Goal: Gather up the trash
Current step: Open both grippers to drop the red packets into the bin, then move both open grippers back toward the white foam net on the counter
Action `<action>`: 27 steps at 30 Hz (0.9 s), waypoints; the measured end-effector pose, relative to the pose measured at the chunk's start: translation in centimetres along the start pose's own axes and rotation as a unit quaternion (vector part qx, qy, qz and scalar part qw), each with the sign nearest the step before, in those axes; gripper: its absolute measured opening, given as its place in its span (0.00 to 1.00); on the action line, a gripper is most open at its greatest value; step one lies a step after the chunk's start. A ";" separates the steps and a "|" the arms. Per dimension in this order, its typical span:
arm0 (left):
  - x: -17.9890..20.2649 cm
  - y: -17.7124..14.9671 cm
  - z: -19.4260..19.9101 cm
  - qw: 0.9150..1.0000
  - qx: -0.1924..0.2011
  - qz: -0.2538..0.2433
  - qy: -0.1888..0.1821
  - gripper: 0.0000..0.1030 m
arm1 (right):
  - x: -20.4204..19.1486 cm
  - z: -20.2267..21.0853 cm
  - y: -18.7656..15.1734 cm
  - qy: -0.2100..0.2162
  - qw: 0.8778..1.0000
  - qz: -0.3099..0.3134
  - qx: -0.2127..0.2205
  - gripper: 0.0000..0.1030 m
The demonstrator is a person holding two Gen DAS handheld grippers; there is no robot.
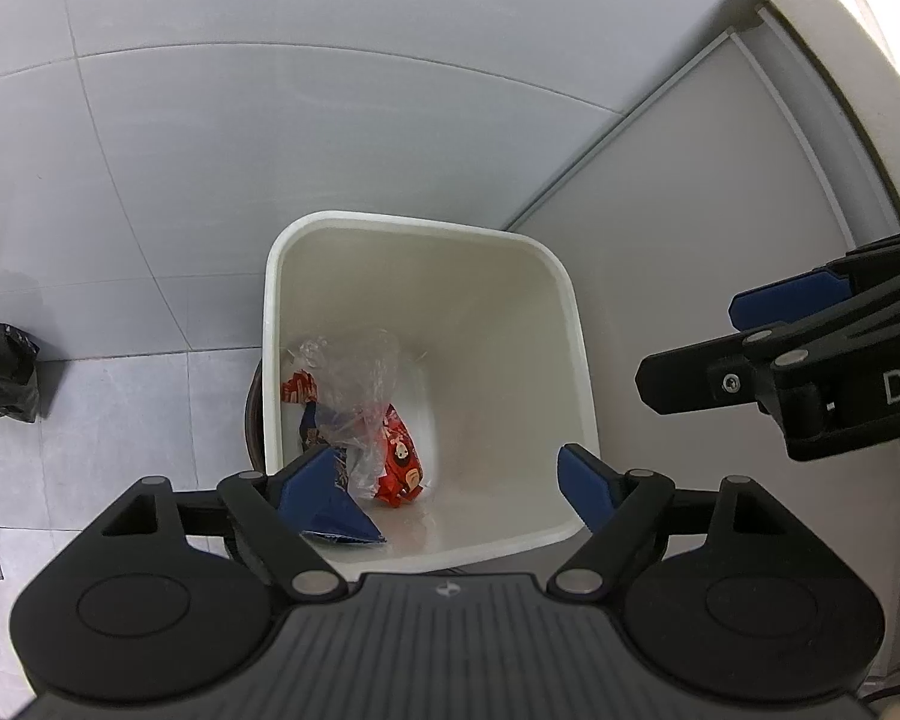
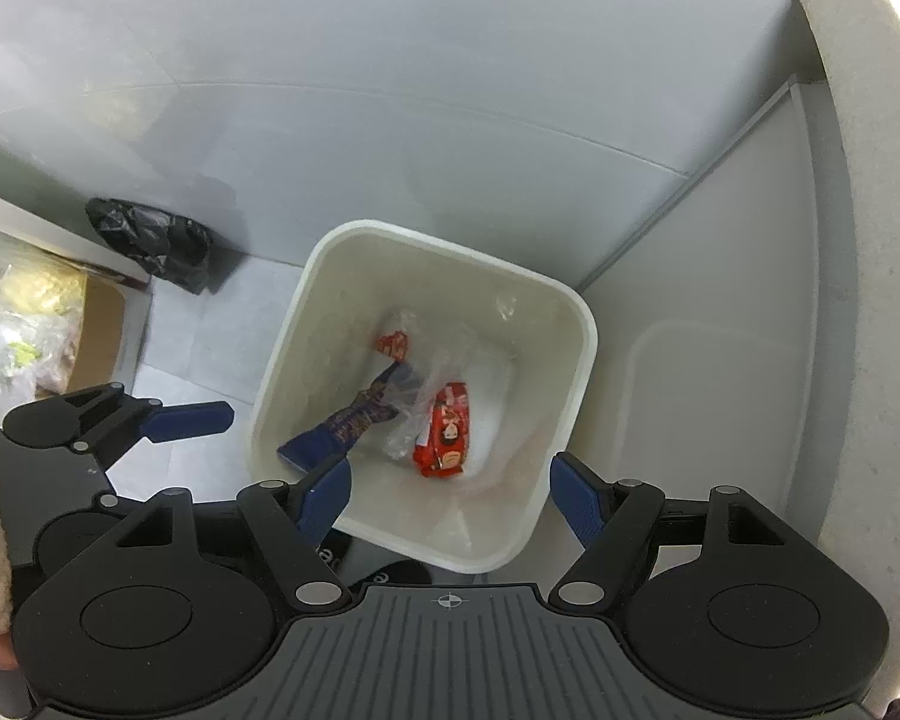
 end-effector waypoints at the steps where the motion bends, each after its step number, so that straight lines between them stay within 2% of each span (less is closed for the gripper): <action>1: 0.1 0.0 -0.1 1.000 0.000 0.000 0.000 0.78 | -0.1 0.2 0.0 0.001 1.000 0.001 0.001 0.73; 10: 0.4 -0.2 1.3 1.000 0.014 -0.010 0.007 0.88 | -0.4 2.2 -0.4 0.024 0.999 -0.015 0.030 0.73; 14: 0.3 -0.4 2.5 1.000 0.022 -0.010 0.008 0.93 | -1.4 4.1 -0.8 0.040 0.997 -0.007 0.060 0.79; 27: 1.7 -0.1 7.5 0.998 0.056 -0.026 0.024 0.99 | -3.2 11.3 -3.5 0.014 0.984 0.037 0.176 0.86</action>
Point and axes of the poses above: each gripper's, at about its wrist camera, not at the fingertips, and z roughly against the way its jaws point, x to its right, y to its top, the point moved 7 cm from there along -z, roughly the way its jaws point, and after that the axes turned 1 degree about -x, right-handed, at the moved point
